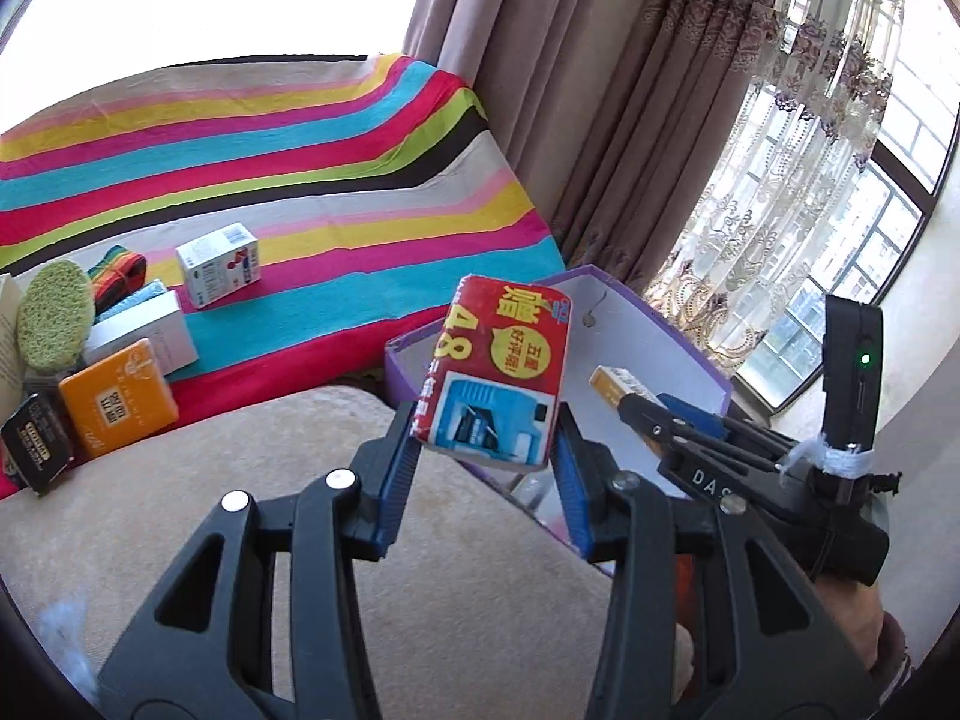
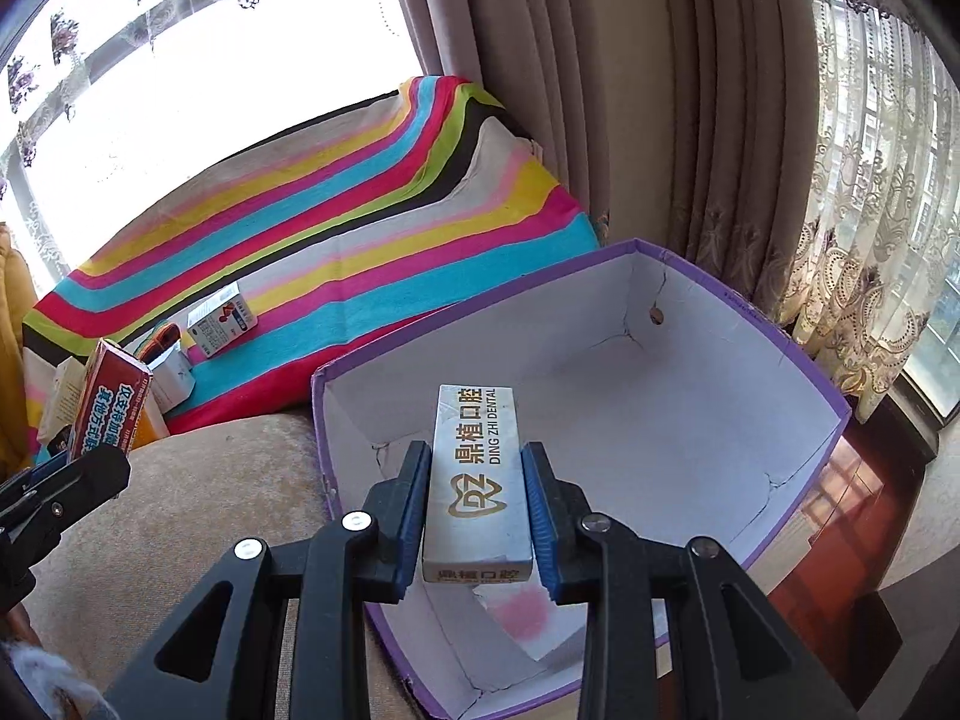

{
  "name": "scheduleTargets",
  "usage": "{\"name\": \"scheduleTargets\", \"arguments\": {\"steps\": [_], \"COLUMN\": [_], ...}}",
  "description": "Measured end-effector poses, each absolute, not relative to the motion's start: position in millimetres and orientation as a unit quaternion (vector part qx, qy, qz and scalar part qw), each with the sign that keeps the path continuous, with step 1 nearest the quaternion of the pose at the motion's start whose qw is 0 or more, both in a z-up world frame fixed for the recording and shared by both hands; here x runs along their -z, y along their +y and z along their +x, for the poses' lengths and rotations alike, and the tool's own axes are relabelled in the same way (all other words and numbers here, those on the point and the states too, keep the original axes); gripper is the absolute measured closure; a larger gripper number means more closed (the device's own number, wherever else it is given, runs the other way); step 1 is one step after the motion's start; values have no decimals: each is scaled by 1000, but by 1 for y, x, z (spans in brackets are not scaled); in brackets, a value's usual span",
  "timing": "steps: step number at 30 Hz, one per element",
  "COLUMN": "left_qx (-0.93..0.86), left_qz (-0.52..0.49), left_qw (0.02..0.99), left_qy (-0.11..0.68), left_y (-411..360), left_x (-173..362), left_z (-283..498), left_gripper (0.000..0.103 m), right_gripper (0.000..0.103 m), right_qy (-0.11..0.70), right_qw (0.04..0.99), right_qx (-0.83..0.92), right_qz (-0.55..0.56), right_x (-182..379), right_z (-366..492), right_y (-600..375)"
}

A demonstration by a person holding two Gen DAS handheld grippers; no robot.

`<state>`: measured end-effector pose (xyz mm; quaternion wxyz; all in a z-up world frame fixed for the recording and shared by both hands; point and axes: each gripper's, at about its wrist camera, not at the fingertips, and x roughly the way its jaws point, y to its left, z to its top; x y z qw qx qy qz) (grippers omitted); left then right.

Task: Organize objects
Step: 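Carry both boxes into the storage box and open both tools, then return the left tool to the pile and grasp the beige box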

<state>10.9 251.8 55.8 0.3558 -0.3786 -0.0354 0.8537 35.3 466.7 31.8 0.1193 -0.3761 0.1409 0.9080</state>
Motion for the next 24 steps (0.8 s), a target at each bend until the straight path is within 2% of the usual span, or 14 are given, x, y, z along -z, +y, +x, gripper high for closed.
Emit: {"name": "scheduleTargets", "arguments": {"steps": [4,5,6,11,16,24], "left_qx": [-838,-836,-834,-838,-848,-872], "left_qz": [-396,-400,-404,-415,-411,-381], "left_qw": [373,371,370,342,320,302], "left_qy": [-55,-60,-64,-89,-98,-56], "left_y": [270,271,269,251,234,214], "left_x": [-54,-53,-53,-49,-49,-59], "left_z": [-1,-3,-5,-9,-11,-4], "left_gripper": [36,35,34,33,32,32], "right_gripper": [70,68,66,34,28,17], "right_qy": [152,152,155,163,157,117], "right_qw": [130,132,132,131,124,139], "right_qx": [-905,-903,-902,-905,-906,-913], "right_qz": [-376,-378,-380,-371,-373,-366], "right_x": [-30,-29,-28,-27,-30,-41], "right_z": [41,41,42,45,41,38], "right_y": [479,481,483,483,475,456]}}
